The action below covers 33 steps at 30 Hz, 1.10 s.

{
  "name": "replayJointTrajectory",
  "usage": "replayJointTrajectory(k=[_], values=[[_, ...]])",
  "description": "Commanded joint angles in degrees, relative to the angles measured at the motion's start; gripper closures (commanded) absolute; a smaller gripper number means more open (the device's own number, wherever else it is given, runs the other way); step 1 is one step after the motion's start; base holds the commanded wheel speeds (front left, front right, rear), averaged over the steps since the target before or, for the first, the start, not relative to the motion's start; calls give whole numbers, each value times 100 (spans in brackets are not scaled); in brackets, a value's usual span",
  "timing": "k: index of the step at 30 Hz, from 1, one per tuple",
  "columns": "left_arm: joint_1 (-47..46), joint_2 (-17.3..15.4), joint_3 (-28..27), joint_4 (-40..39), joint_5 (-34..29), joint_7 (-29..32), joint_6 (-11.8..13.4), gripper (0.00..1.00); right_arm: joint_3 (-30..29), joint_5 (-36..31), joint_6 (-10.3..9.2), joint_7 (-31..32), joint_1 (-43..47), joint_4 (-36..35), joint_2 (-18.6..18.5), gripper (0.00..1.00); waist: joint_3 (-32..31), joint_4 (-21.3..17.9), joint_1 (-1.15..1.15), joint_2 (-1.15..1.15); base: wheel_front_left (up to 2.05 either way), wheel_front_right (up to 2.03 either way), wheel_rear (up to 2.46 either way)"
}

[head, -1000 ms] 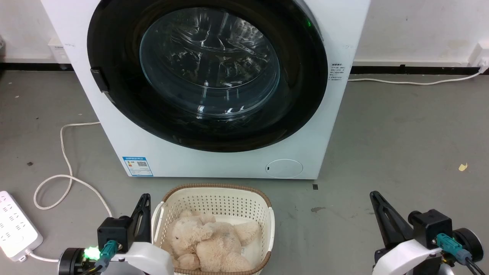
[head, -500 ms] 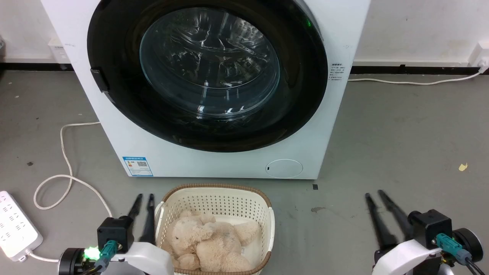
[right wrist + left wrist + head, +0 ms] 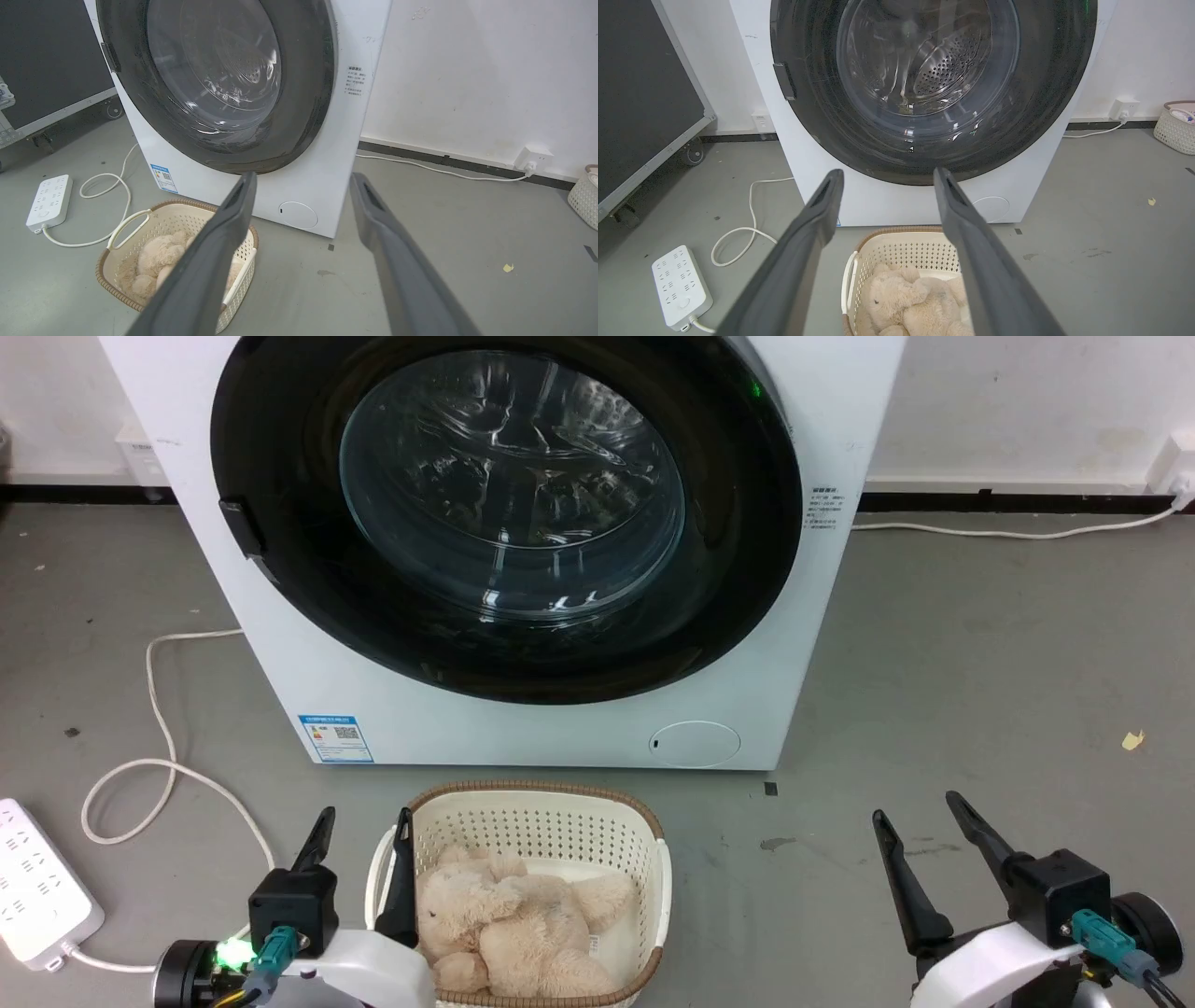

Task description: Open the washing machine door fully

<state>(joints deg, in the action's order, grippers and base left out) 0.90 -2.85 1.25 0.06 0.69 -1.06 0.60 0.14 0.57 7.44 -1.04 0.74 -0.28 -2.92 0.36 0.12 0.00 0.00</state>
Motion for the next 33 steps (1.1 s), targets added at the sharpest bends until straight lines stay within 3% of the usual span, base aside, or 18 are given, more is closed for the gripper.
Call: replayJointTrajectory(k=[1,19,20,21,22,23,30,33], values=[[4,0,37,-4,16,-58,42,0,-18,48,0,-61,47,-24,-34,0,15,6,0,0,0,0,0],[-204,-1,387,-107,122,-286,332,0,-38,298,1,-288,-169,-220,-456,0,525,189,0,0,0,0,0],[-221,-1,411,-112,131,-297,352,0,-43,327,1,-300,-196,-227,-489,11,551,201,0,0,0,0,0],[-239,-1,436,-116,139,-309,371,0,-48,359,1,-312,-224,-233,-523,53,576,214,0,0,0,0,0],[-257,-1,461,-120,148,-321,390,0,-58,393,1,-324,-257,-242,-560,87,602,226,0,0,0,0,0],[-276,-1,485,-124,157,-333,409,0,-74,439,1,-336,-294,-251,-590,100,627,238,0,0,0,0,0],[-379,-1,638,-151,209,-417,531,0,-134,923,2,-356,-594,-301,-835,100,772,308,0,0,0,0,0],[-430,-1,724,-178,233,-477,606,0,-201,1502,2,-211,-901,-319,-964,100,886,364,0,0,0,0,0]])
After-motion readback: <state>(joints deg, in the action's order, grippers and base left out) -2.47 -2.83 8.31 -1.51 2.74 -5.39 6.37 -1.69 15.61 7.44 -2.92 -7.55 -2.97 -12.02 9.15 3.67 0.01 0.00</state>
